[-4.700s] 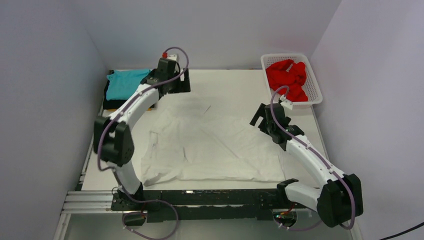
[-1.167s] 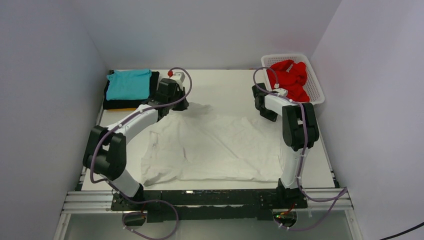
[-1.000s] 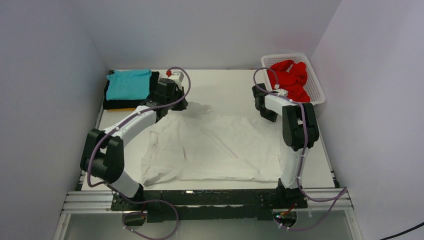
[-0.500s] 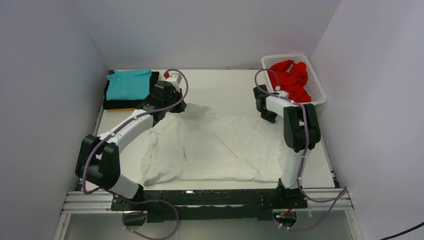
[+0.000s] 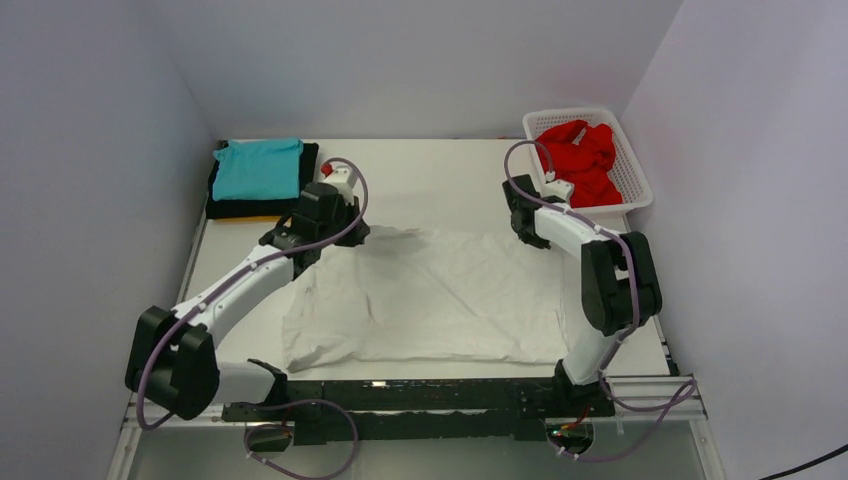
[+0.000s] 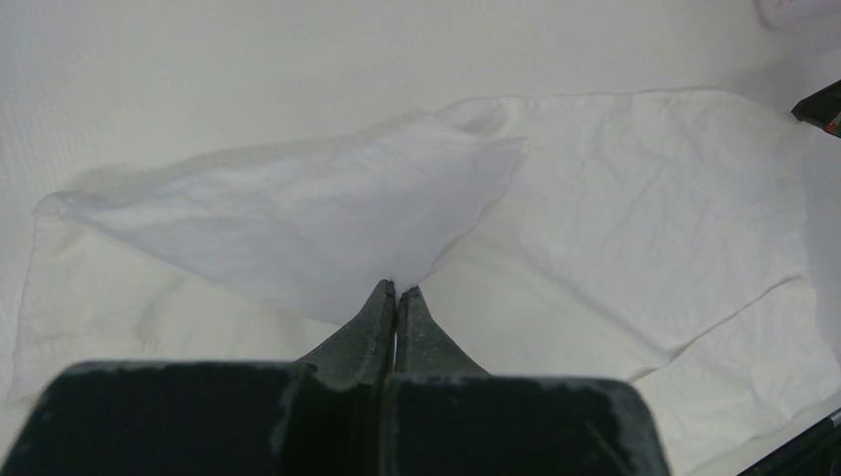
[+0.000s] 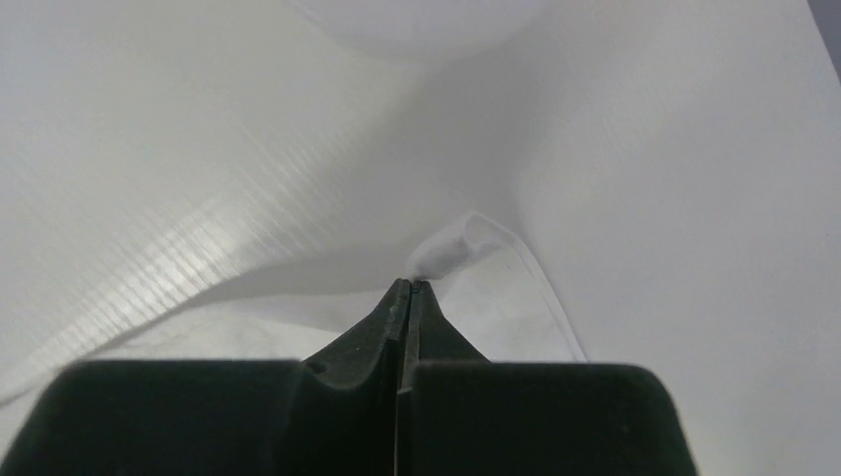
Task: Fold and stack the t-shirts
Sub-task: Grab the side of the flattened tshirt furthest away from the robot with both arms, then fold the other side of the tshirt into a rectangle
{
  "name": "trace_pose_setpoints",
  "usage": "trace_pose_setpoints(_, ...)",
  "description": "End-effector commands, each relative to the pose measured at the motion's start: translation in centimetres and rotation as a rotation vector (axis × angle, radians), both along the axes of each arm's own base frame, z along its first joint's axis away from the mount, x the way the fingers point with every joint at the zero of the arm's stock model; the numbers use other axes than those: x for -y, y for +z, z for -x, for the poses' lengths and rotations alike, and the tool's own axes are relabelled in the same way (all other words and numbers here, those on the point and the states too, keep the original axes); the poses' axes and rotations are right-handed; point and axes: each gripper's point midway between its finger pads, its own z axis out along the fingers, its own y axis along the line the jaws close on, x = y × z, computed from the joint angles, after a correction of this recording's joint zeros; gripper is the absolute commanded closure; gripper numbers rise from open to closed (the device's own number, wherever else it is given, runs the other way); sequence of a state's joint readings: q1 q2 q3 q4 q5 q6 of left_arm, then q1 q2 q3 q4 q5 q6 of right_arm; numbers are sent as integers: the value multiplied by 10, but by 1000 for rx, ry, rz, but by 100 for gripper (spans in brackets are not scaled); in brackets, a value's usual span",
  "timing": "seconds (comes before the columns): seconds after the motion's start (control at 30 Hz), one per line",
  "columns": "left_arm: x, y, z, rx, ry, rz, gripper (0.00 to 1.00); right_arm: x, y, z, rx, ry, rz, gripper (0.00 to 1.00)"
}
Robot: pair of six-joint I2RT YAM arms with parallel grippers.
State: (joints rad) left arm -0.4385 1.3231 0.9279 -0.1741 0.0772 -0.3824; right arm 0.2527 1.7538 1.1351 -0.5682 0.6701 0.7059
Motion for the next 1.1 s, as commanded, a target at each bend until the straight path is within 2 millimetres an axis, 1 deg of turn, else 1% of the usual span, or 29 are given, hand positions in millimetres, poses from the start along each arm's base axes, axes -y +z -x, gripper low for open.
trace_pose_setpoints(0.0,-8,6,21,-2,48,10,100,0,19,4,64,19,13,100)
trace_pose_setpoints(0.1,-15,6,38,-16,62,11,100,0,26,10,81,34,9,100)
trace_pose_setpoints(0.27,-15,14,67,-13,48,50,100,1,34,19,100,56,-3,100)
trace_pose_setpoints(0.37,-17,11,84,-38,32,47,100,0,40,25,120,70,-21,100)
trace_pose_setpoints(0.53,-30,-2,109,-88,60,21,100,0,49,39,150,96,-44,100)
trace_pose_setpoints(0.73,-42,-1,138,-124,79,36,100,-3,47,58,169,129,-88,100)
trace_pose_setpoints(0.93,-54,-12,161,-174,71,9,100,4,45,77,160,109,-79,100)
trace_pose_setpoints(1.07,-67,-14,174,-194,94,-21,100,-2,41,84,146,138,-117,100)
